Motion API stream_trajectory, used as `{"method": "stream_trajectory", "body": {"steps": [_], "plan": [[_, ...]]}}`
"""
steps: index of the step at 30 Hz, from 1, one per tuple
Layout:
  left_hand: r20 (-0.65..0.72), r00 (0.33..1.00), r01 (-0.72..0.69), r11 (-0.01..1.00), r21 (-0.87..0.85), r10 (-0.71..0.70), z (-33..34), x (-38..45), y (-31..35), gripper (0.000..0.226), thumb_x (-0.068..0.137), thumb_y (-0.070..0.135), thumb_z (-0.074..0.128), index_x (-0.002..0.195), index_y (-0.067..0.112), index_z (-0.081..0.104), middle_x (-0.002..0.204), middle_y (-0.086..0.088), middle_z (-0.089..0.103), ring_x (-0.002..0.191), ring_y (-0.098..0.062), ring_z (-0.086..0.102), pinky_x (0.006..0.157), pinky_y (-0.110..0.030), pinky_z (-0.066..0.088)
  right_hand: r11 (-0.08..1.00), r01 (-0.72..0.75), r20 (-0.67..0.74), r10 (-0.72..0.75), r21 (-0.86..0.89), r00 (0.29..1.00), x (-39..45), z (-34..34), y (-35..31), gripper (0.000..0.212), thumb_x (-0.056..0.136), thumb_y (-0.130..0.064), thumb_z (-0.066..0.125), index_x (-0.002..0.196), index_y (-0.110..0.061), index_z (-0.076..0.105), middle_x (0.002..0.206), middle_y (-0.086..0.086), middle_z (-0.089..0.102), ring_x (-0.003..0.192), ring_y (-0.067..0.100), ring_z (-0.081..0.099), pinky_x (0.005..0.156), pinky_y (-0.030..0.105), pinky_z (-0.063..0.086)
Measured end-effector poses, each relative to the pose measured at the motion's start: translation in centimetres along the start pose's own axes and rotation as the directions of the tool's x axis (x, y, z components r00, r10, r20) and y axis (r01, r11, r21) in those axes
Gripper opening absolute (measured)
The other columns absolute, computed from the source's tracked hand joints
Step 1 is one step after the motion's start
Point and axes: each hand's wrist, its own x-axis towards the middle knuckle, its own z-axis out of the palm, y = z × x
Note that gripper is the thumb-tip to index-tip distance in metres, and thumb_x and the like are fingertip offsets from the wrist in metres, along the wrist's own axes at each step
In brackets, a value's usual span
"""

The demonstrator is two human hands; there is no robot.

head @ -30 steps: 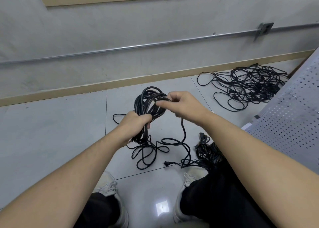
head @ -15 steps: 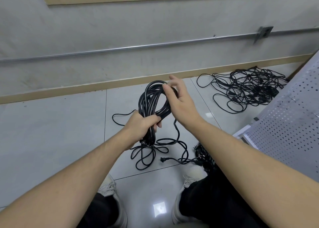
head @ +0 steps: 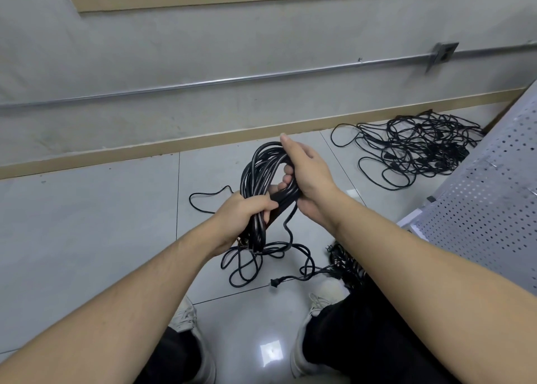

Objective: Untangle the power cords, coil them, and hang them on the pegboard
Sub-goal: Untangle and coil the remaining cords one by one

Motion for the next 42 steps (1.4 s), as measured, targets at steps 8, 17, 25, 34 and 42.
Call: {"method": "stream_trajectory", "body": {"steps": [8, 17, 25, 34, 42], "plan": [[0.231, 0.971, 0.098, 0.987, -0.126, -0.067, 0.7, 0.1, 0.7, 0.028, 0.083, 0.02, 0.062, 0.056, 0.012, 0.055, 0.097, -0.005, 0.073, 0.094, -0.023, 0.072, 0.076, -0.034, 0.051, 0.99, -0.053, 0.125, 0.037, 0.128, 0.992, -0.2, -0.7, -0.9, 0.023, 0.095, -0.033, 0.071, 0.099, -0.021, 0.051, 0.056, -0.005, 0.033, 0.043, 0.007, 0.027, 0.034, 0.018, 0.029], [0.054, 0.997, 0.073, 0.949, -0.308, -0.059, -0.5, 0.0, 0.5, 0.029, 0.078, 0.023, 0.065, 0.051, 0.011, 0.06, 0.082, -0.011, 0.068, 0.086, -0.027, 0.065, 0.101, -0.06, 0.053, 0.973, -0.144, 0.33, 0.198, -0.182, 0.923, 0.4, -1.9, 0.1, 0.04, 0.103, -0.026, 0.03, 0.113, -0.008, 0.065, 0.107, 0.018, 0.073, 0.093, 0.035, 0.068, 0.085, 0.045, 0.059], [-0.167, 0.986, -0.098, 0.79, -0.605, -0.005, -2.3, 1.2, 1.4, 0.029, 0.097, 0.018, 0.05, 0.071, 0.008, 0.056, 0.087, -0.007, 0.065, 0.074, -0.02, 0.06, 0.09, -0.061, 0.056, 0.47, 0.16, 0.433, 0.559, -0.868, 0.707, 0.1, -3.7, 3.1, 0.015, 0.097, -0.02, 0.066, 0.111, -0.014, 0.067, 0.103, -0.003, 0.076, 0.101, 0.009, 0.068, 0.096, 0.019, 0.048], [-0.417, 0.908, -0.226, 0.802, -0.553, -0.031, -5.4, 1.6, 1.5, 0.025, 0.091, 0.019, 0.056, 0.067, 0.014, 0.054, 0.084, -0.004, 0.065, 0.068, -0.018, 0.055, 0.078, -0.045, 0.039, 0.49, 0.236, 0.413, 0.292, -0.839, 0.863, 0.3, -2.2, 2.8, 0.036, 0.098, -0.053, 0.059, 0.081, -0.021, 0.059, 0.082, 0.001, 0.078, 0.079, 0.005, 0.068, 0.083, 0.027, 0.048], [-0.523, 0.852, -0.236, 0.882, -0.409, -0.014, -5.6, 0.8, 1.7, 0.047, 0.093, 0.02, 0.056, 0.046, 0.021, 0.058, 0.071, -0.001, 0.058, 0.055, -0.015, 0.05, 0.058, -0.032, 0.035, 0.332, 0.233, 0.36, 0.399, -0.914, 0.843, 0.7, -3.0, 3.0, 0.037, 0.098, -0.051, 0.058, 0.077, -0.021, 0.053, 0.087, -0.002, 0.079, 0.08, 0.009, 0.064, 0.08, 0.027, 0.045]]}}
